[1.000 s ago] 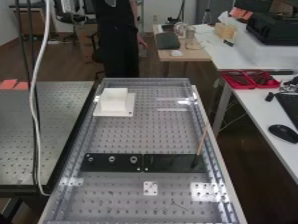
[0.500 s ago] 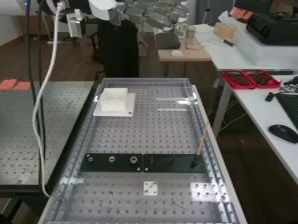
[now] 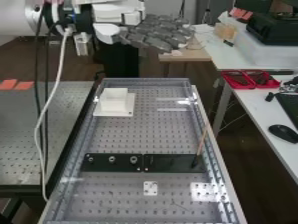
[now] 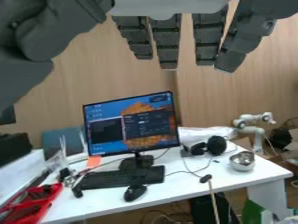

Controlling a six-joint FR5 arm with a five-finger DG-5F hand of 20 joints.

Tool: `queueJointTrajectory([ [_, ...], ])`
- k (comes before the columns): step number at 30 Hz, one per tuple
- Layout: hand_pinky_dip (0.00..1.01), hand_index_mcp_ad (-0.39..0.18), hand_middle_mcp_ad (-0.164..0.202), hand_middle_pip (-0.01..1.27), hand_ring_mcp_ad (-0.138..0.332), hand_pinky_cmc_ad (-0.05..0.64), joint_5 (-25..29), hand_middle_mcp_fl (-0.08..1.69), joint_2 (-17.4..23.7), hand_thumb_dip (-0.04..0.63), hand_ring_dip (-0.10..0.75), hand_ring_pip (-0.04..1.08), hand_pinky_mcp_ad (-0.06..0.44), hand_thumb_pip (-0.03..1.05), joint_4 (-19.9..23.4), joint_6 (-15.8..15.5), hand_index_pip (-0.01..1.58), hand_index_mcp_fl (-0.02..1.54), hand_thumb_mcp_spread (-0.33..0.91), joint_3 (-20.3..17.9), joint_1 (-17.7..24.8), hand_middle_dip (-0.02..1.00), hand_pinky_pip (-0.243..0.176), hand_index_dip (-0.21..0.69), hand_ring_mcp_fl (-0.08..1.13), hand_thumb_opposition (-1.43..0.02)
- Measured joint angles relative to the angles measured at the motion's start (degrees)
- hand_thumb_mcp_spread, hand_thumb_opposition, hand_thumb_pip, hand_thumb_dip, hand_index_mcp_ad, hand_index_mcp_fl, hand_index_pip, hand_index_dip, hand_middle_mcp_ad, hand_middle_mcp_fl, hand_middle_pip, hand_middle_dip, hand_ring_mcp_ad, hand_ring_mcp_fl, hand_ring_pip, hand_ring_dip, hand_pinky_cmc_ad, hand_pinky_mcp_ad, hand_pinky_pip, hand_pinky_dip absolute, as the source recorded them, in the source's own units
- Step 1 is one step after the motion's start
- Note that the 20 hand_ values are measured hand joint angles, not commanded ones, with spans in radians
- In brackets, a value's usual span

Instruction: Grab the drill bit and place it in the clear container

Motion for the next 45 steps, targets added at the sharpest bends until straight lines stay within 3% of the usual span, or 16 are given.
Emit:
queueJointTrajectory([
  [9,0.24,0.086,0.152,0.16,0.26,0.326,1.1,0.04,-2.7,0.007,0.0,0.1,0.23,0.25,7.4,2.8,0.1,0.04,0.14,-4.4,-0.4,0.08,-0.063,-0.026,0.05,-0.68],
  [15,0.24,0.086,0.15,0.16,0.267,0.332,3.0,0.04,-3.1,0.007,0.002,0.11,0.286,0.31,15.6,6.2,0.1,0.04,0.18,-8.3,-0.7,0.08,-0.063,0.033,0.03,-0.68],
  [18,0.24,0.086,0.15,0.16,0.262,0.367,4.7,0.04,-3.1,0.003,0.003,0.11,0.316,0.32,19.5,7.4,0.09,0.04,0.2,-10.2,-0.7,0.08,-0.061,0.051,0.02,-0.68],
  [21,0.24,0.082,0.15,0.16,0.26,0.379,7.3,0.04,-3.1,0.009,0.012,0.1,0.314,0.32,22.5,8.5,0.09,0.04,0.2,-11.5,-0.5,0.07,-0.061,0.049,0.02,-0.68],
  [28,0.24,0.075,0.152,0.15,0.26,0.38,10.0,0.04,-3.0,0.009,0.026,0.1,0.314,0.32,24.9,9.8,0.09,0.04,0.23,-12.9,-0.2,0.07,-0.061,0.058,0.02,-0.68],
  [45,0.24,0.072,0.152,0.16,0.26,0.393,10.1,0.04,-3.0,0.009,0.033,0.1,0.314,0.3,24.5,10.0,0.1,0.04,0.23,-12.9,-0.1,0.07,-0.061,0.068,0.02,-0.68],
])
